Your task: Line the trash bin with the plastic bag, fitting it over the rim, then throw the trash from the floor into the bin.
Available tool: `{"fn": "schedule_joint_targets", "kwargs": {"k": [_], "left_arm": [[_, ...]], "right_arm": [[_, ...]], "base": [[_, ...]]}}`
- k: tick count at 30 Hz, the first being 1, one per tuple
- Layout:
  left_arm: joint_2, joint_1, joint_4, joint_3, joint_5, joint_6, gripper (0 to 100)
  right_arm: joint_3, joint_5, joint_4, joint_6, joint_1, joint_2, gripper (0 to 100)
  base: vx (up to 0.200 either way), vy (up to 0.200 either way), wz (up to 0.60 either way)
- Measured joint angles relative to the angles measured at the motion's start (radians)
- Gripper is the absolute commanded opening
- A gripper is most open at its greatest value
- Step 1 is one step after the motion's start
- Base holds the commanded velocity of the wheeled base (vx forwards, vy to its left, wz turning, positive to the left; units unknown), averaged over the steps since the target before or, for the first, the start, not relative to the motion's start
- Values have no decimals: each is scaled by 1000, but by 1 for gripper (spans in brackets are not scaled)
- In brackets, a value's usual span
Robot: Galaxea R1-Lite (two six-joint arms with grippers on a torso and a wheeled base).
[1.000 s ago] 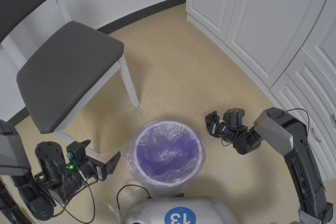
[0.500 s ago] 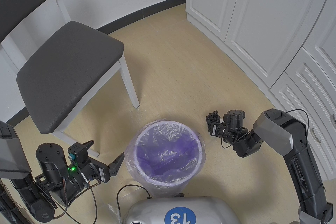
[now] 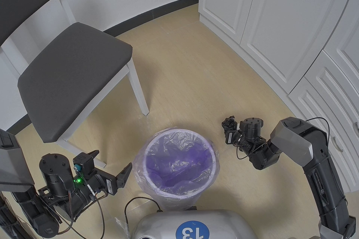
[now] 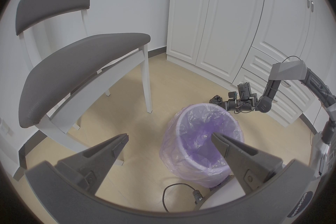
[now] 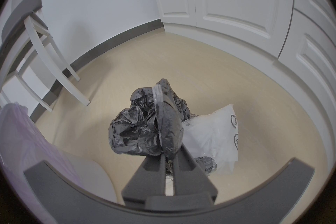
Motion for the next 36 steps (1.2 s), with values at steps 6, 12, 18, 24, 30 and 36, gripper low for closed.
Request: {"fn": "schedule_joint_targets", "kwargs": {"k": [6,12,18,24,30,36], "left_arm": [[-16,-10,0,0,12,0,100],[-27,-19,0,0,15,0,100],[-24,-41,0,0,44,0,100],[-18,-50,0,0,52,-1,100],[-13,-63,0,0,61,-1,100],[-12,-77,0,0,77,-3,100]], "right_arm": [[5,-20,-20,-23,0,1,0],[19,-30,-171,-23,0,6,0],[38,-39,-300,-37,-1,18,0],[44,-23,-304,-40,-1,28,0],[43,-19,-292,-5,0,31,0],[46,-27,-308,-60,-2,24,0]], "base": [[0,0,0],[0,0,0],[0,0,0],[0,0,0],[0,0,0],[0,0,0]]}}
